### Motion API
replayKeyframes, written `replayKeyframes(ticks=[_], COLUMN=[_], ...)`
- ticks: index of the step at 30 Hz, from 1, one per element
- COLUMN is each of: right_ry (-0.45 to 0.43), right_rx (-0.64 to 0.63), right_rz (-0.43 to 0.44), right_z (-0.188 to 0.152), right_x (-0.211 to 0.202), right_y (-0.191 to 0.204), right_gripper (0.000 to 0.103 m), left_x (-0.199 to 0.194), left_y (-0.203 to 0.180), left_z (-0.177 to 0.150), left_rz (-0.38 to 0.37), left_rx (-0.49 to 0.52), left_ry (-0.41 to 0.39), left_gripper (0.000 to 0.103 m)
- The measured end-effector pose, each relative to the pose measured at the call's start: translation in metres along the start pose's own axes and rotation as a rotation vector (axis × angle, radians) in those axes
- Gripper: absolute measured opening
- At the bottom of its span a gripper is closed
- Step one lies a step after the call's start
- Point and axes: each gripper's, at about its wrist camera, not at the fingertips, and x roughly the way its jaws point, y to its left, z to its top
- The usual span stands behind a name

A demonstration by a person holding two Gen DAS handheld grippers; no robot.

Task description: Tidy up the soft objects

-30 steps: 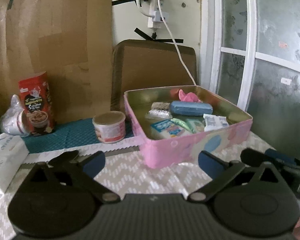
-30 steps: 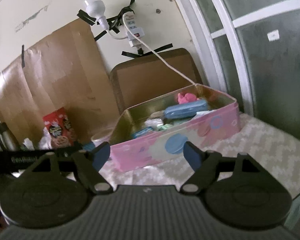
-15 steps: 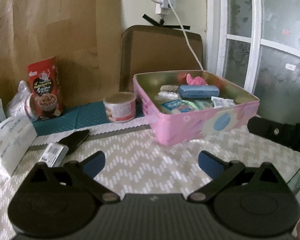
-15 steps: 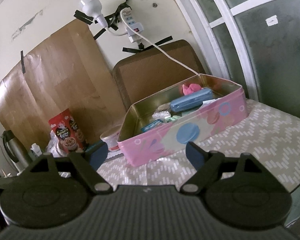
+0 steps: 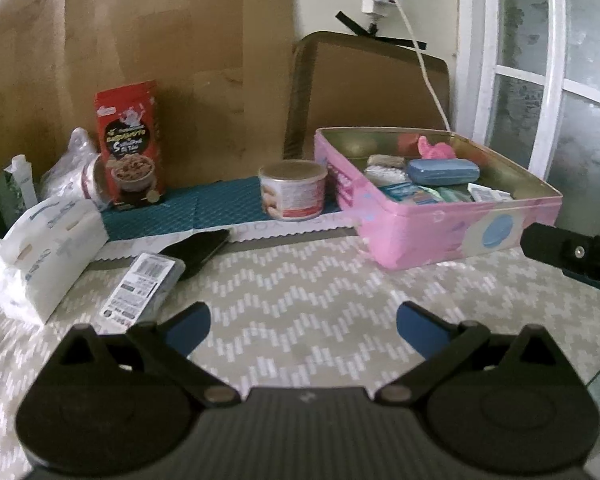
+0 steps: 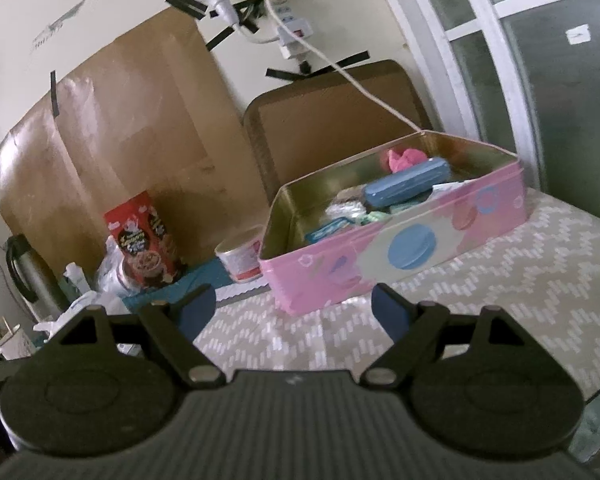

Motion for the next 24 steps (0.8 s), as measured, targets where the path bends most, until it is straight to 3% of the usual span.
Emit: replayKeyframes(ticks=[11,24], right_ry=[-0.019,0.035], right_rx=[-0.016,-0.06], right_rz=[-0.031,-0.027], right_z=[-0.003,-0.014], right_x=[0.003,0.019], right_y=[0.016,0.033], right_gripper=[0.087,0.087], left_x=[0.0,0.007], left_y=[0.01,0.033], left_z=[-0.003,-0.012], left_rz=[0.002,0.006], left_rx=[0.005,-0.014], left_ry=[-0.015,-0.008], left_gripper=[0.103,0.103])
